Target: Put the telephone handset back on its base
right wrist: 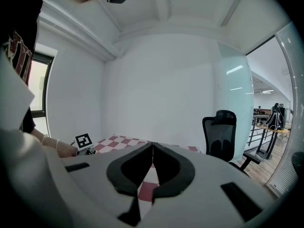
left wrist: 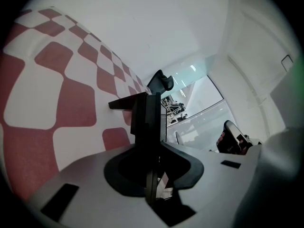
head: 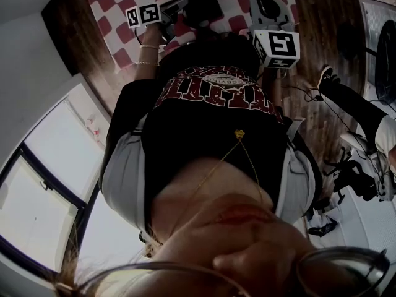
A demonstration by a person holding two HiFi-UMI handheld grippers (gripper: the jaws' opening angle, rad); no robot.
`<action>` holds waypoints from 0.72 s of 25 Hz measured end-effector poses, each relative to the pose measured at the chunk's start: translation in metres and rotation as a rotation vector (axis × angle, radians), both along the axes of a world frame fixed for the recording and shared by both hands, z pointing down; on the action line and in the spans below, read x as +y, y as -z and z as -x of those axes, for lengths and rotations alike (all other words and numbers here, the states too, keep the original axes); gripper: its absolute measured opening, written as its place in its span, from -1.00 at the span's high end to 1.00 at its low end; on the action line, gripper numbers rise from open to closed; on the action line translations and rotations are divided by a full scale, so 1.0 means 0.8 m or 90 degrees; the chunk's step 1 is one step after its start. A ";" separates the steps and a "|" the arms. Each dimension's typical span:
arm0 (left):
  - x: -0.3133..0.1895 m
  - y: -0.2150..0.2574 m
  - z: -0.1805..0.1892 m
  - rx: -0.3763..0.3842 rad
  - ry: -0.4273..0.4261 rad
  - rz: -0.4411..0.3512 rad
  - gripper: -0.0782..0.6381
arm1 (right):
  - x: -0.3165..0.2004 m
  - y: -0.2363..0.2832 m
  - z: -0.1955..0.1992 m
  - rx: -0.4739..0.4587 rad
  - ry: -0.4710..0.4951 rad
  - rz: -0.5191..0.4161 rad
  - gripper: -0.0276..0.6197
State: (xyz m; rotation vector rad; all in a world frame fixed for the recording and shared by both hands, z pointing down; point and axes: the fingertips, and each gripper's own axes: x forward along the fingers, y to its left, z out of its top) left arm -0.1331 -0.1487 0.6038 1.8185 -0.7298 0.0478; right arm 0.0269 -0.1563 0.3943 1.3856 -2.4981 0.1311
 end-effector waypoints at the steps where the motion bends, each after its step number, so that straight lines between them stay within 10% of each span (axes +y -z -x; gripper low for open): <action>1: 0.000 -0.001 0.001 -0.005 0.006 0.011 0.52 | 0.001 0.000 0.000 -0.001 0.000 0.000 0.86; 18: 0.002 -0.005 0.011 -0.102 0.045 0.029 0.49 | 0.011 -0.007 -0.003 -0.014 0.016 0.006 0.86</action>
